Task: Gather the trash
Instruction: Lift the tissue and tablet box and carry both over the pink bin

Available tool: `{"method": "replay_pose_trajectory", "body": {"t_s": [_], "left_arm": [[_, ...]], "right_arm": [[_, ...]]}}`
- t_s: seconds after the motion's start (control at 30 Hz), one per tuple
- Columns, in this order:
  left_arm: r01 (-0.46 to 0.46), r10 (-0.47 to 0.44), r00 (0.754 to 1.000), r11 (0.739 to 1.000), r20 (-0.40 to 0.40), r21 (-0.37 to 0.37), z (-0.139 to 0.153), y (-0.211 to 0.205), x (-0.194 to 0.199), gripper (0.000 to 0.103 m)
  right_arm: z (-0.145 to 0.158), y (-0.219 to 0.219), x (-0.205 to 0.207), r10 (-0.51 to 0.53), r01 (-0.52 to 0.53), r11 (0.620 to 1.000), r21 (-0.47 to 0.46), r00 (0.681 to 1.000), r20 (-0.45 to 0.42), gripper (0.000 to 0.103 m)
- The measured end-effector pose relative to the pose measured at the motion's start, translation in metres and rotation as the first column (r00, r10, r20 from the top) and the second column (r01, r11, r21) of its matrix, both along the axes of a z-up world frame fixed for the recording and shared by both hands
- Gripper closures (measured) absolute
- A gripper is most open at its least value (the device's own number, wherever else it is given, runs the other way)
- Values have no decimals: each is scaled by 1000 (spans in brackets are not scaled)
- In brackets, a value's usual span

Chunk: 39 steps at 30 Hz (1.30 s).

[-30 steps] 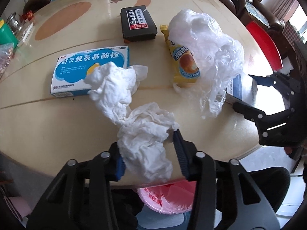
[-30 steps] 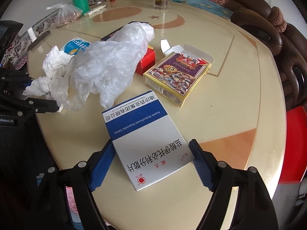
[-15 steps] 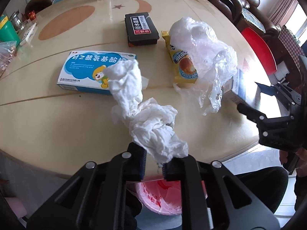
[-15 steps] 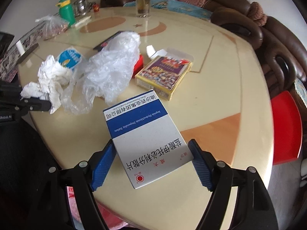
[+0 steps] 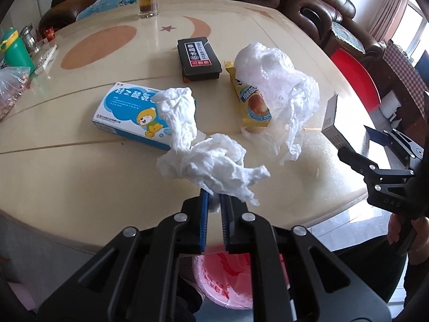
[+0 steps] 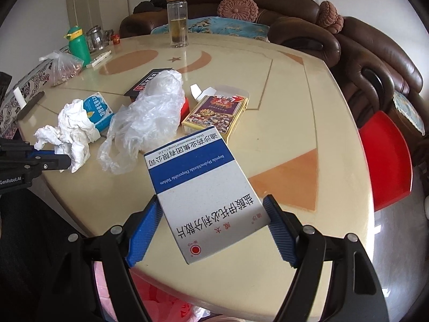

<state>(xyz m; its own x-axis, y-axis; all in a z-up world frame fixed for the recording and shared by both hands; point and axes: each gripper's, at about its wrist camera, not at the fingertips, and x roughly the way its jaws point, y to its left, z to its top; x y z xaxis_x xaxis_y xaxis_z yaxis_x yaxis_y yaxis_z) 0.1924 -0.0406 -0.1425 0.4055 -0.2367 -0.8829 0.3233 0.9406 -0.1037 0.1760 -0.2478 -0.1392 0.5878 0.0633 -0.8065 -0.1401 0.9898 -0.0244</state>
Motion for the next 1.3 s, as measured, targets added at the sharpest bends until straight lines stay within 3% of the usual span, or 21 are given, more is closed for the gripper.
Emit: {"method": "replay_pose_trajectory", "body": {"t_s": [0.2, 0.33, 0.5, 0.87, 1.3], "left_arm": [[8, -7, 998, 1000, 59, -14, 14, 2, -13, 94], [3, -6, 992, 1000, 123, 21, 22, -1, -19, 94], [8, -6, 991, 1000, 133, -15, 27, 2, -16, 94], [30, -32, 975, 1000, 218, 9, 48, -4, -36, 94], [81, -75, 954, 997, 291, -8, 87, 6, -85, 94]], "right_arm": [[0, 8, -2, 15, -15, 1000, 16, 1000, 9, 29], [5, 12, -4, 13, -14, 1000, 17, 1000, 28, 29], [15, 16, -8, 4, -5, 1000, 4, 998, 60, 29], [45, 25, -24, -23, 22, 1000, 2, 991, 134, 29], [86, 43, -75, -41, 40, 999, 9, 978, 204, 29]]}}
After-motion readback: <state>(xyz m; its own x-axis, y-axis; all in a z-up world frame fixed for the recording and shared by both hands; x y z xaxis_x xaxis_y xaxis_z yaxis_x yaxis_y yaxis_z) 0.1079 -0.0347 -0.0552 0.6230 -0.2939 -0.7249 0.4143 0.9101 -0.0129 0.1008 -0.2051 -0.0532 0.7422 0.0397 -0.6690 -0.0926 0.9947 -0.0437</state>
